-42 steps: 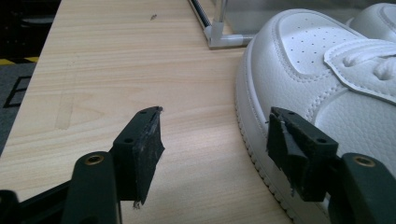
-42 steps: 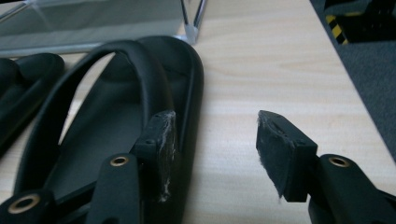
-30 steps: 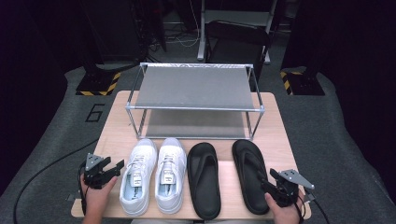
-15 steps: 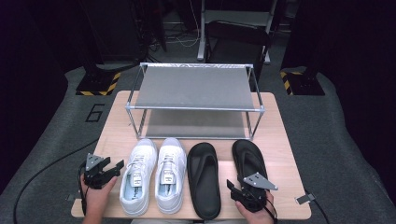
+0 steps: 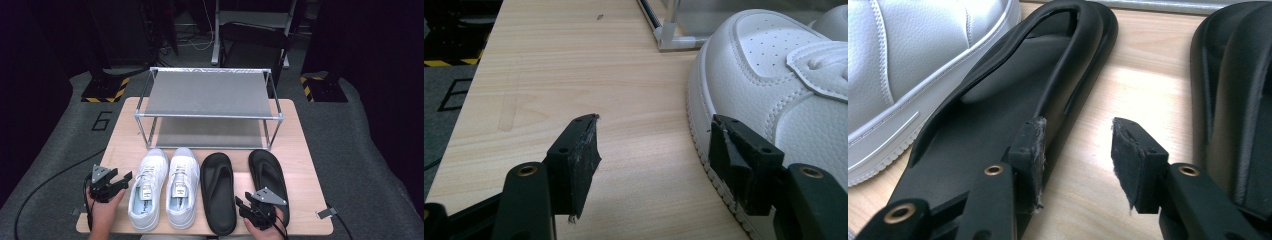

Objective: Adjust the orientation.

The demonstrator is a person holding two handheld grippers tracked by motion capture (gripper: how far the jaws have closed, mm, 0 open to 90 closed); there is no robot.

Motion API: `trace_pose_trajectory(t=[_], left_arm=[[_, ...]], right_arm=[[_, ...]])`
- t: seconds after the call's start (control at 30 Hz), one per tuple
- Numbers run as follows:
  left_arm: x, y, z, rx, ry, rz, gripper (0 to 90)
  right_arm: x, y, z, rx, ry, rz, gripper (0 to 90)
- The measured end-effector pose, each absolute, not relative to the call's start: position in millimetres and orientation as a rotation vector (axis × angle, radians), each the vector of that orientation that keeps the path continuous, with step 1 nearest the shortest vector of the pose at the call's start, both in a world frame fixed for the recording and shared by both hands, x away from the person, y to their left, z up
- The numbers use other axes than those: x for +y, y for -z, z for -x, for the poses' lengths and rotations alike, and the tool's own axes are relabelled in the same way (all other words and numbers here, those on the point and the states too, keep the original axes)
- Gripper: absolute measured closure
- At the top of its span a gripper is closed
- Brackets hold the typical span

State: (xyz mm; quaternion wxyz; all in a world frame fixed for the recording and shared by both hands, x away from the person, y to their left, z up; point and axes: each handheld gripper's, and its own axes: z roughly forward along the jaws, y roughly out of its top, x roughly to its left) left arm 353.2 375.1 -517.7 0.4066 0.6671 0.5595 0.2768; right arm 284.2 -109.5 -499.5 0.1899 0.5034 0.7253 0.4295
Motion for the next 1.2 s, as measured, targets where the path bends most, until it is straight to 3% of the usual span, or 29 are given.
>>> trace_pose_trajectory(t=[0.47, 0.6, 0.7, 0.93, 1.07, 1.1, 1.2], left_arm=[[376, 517, -353, 1.418, -0.706, -1.675, 36.3], [376, 517, -353, 1.418, -0.709, -1.672, 36.3], [377, 517, -353, 1.417, -0.713, -1.671, 36.3], [377, 517, -353, 1.418, -0.716, -1.673, 36.3], [377, 517, -353, 1.419, -0.720, -1.668, 36.3], [377, 517, -353, 1.419, -0.719, -1.667, 36.3], [377, 517, -353, 1.420, -0.721, -1.666, 36.3]], right_arm=[[-95, 506, -288, 2.100, -1.256, -1.469, 58.9], [-92, 510, -290, 2.107, -1.230, -1.503, 63.6], [-93, 511, -291, 2.090, -1.266, -1.542, 72.1], [-95, 509, -292, 2.060, -1.246, -1.554, 76.1], [-100, 509, -294, 2.030, -1.233, -1.577, 75.9], [-102, 509, -296, 2.033, -1.236, -1.588, 69.6], [-102, 510, -296, 2.034, -1.230, -1.598, 67.5]])
